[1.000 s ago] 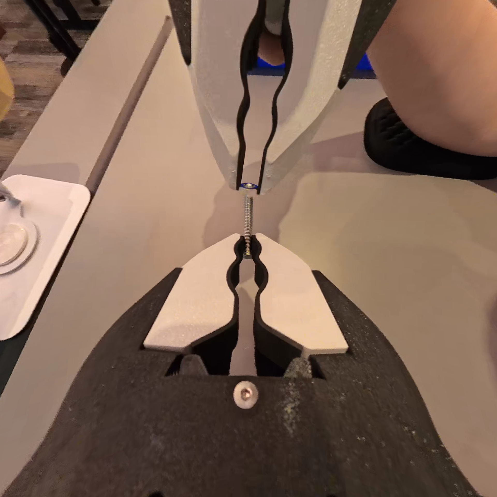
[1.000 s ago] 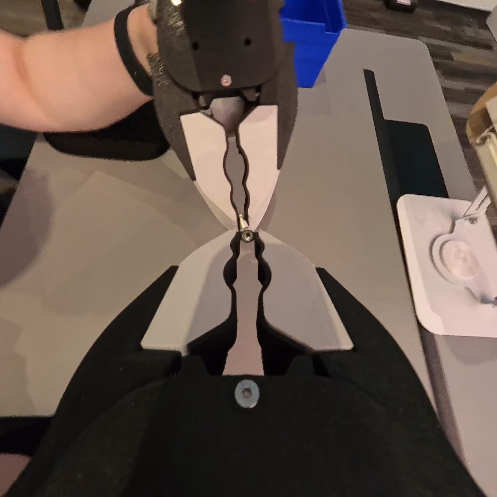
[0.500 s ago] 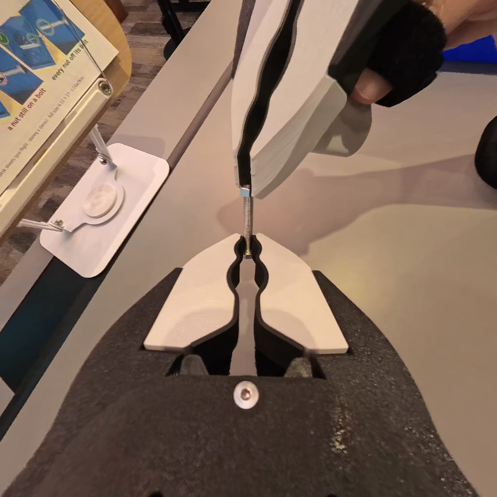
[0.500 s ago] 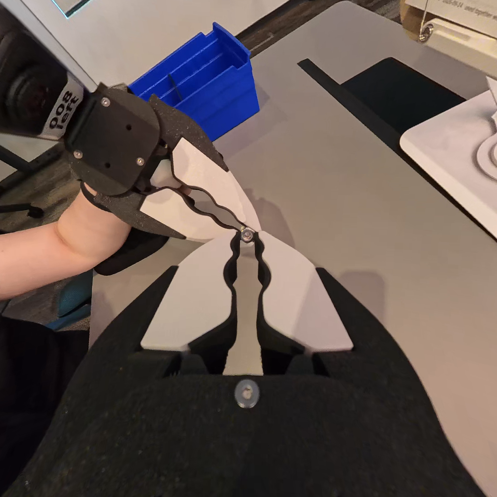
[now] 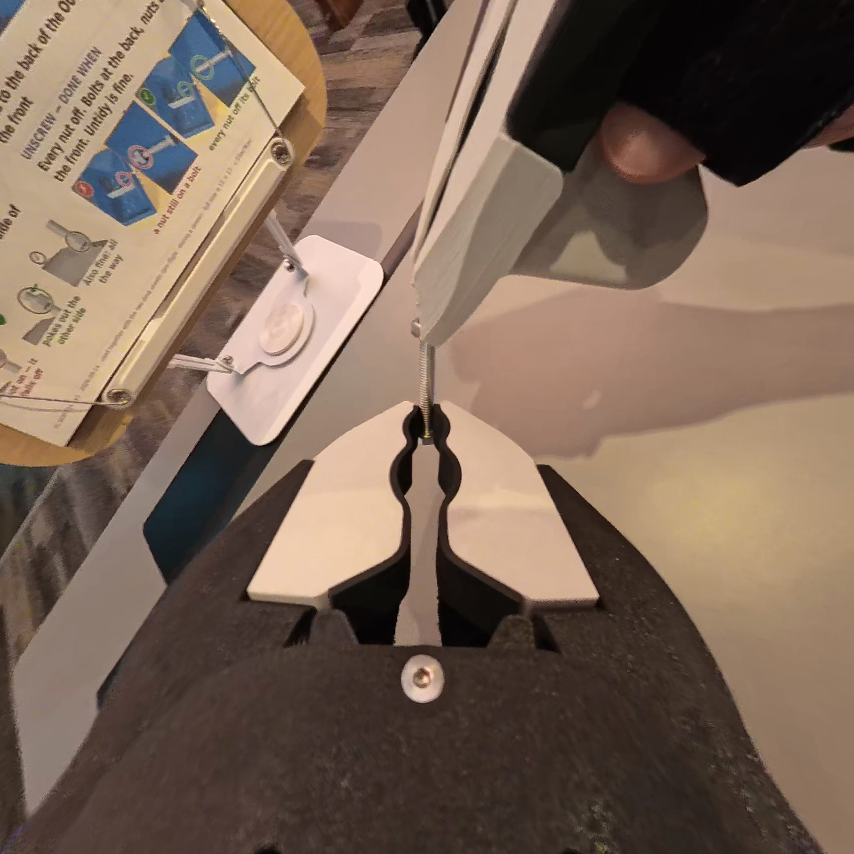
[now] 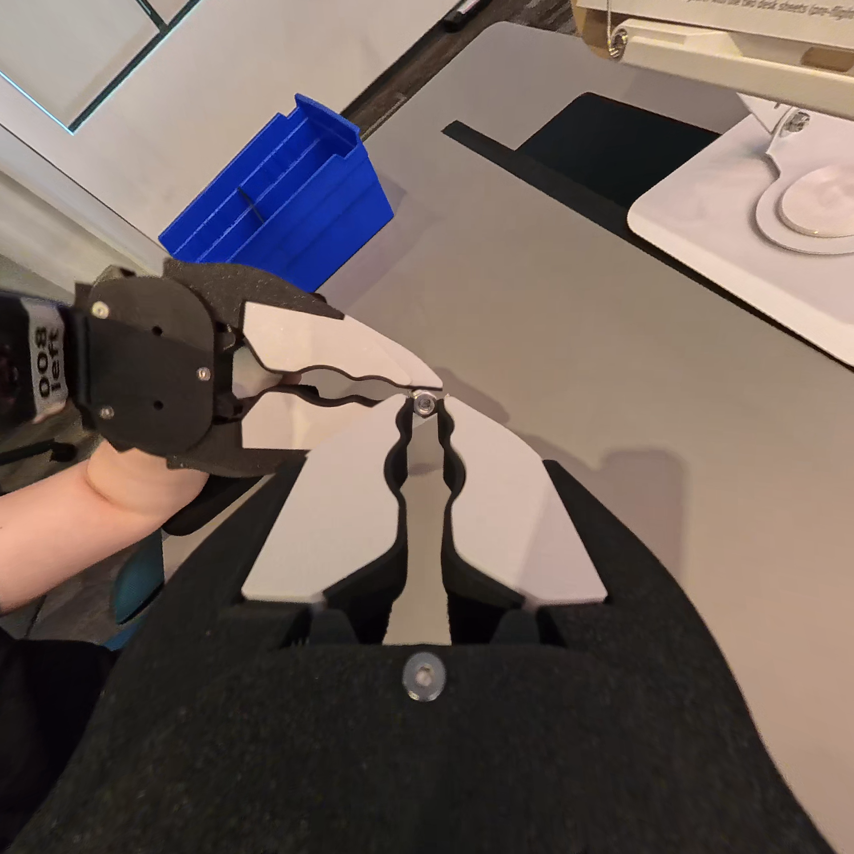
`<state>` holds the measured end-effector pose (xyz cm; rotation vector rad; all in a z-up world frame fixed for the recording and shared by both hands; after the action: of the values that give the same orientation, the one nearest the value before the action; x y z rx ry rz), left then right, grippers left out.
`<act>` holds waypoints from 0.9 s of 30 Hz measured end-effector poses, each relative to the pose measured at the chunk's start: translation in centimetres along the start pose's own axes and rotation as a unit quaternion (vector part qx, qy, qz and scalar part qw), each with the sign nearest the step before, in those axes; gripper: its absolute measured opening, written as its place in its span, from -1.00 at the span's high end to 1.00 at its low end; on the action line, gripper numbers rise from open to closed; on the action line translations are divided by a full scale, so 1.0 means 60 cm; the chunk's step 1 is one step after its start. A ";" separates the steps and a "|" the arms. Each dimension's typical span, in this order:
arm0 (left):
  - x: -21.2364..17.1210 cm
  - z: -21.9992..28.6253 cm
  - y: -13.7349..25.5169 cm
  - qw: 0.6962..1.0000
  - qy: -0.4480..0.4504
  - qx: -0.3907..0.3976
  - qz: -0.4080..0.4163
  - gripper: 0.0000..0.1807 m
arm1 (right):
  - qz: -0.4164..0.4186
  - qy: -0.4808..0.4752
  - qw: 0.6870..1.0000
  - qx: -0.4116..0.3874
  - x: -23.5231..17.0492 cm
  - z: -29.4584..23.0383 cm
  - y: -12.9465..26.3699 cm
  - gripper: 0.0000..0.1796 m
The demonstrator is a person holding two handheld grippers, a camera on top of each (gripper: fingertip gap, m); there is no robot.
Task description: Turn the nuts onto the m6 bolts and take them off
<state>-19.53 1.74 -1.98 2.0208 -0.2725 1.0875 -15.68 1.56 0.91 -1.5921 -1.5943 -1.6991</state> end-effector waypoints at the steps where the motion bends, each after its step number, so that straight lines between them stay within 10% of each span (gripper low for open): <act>1: 0.001 -0.001 -0.002 1.000 -0.007 0.017 0.000 0.95 | 0.003 -0.004 1.000 -0.001 0.000 0.002 0.000 0.90; 11: 0.000 -0.012 -0.014 0.989 -0.061 0.134 -0.005 0.95 | 0.019 -0.030 0.999 -0.006 -0.002 0.018 -0.007 0.90; 27: -0.001 -0.009 -0.015 0.994 -0.036 0.100 0.000 0.95 | 0.019 -0.018 1.000 -0.004 -0.001 0.017 -0.011 0.88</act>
<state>-19.41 2.73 -2.34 2.2407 -0.2061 1.0790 -15.68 2.60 0.29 -1.6541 -1.5660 -1.6681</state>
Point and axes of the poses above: each gripper's, where its closed fingertips meet, y back along the fingers, x out of its top, z = x × y across the jaws, the point moved 2 cm from there along y, back along the fingers, and after that the axes turned 12 degrees about y, right-handed, at the moved point
